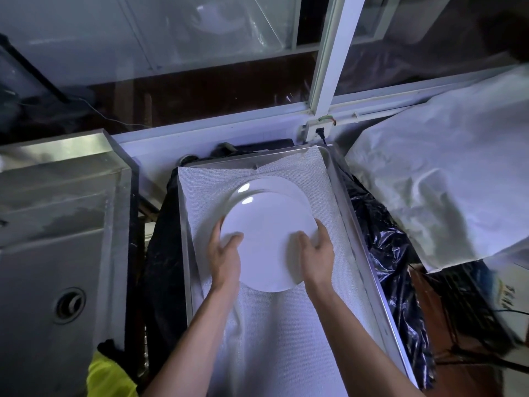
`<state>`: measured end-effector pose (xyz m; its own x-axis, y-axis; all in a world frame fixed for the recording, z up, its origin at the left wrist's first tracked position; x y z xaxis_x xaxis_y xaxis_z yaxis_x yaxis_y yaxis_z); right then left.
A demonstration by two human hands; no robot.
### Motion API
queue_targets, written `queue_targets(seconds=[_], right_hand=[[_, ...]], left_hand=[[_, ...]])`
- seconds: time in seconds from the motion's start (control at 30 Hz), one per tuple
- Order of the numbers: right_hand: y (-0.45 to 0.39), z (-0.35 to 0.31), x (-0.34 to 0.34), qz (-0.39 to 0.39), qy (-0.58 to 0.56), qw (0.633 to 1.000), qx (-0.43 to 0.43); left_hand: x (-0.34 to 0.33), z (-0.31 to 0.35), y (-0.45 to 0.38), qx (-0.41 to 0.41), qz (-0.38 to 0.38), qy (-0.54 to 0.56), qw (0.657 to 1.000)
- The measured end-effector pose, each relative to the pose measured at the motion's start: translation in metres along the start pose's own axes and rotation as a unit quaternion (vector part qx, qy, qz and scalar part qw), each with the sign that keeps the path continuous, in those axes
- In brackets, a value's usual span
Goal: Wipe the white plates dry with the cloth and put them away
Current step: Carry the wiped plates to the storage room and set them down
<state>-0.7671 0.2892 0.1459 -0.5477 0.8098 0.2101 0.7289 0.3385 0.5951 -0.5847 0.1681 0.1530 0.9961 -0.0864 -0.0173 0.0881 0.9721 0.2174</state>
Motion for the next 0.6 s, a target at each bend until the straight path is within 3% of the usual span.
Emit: queue_targets(seconds=[0.6], right_hand=[[0.037, 0.029, 0.026, 0.033, 0.015, 0.999, -0.025]], left_hand=[[0.019, -0.013, 0.042, 0.011, -0.013, -0.027, 0.999]])
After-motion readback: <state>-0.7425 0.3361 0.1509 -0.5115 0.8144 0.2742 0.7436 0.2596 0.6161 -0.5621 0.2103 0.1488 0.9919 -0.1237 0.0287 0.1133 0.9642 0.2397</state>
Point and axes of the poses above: each hand's wrist, its own y-axis away from the middle knuckle, its own x-axis out of the back of the hand, z = x × y, the point moved 7 cm from there along -y, towards the middle knuckle, and after that the axes turned 15 degrees about -x, right-handed, at the moved point
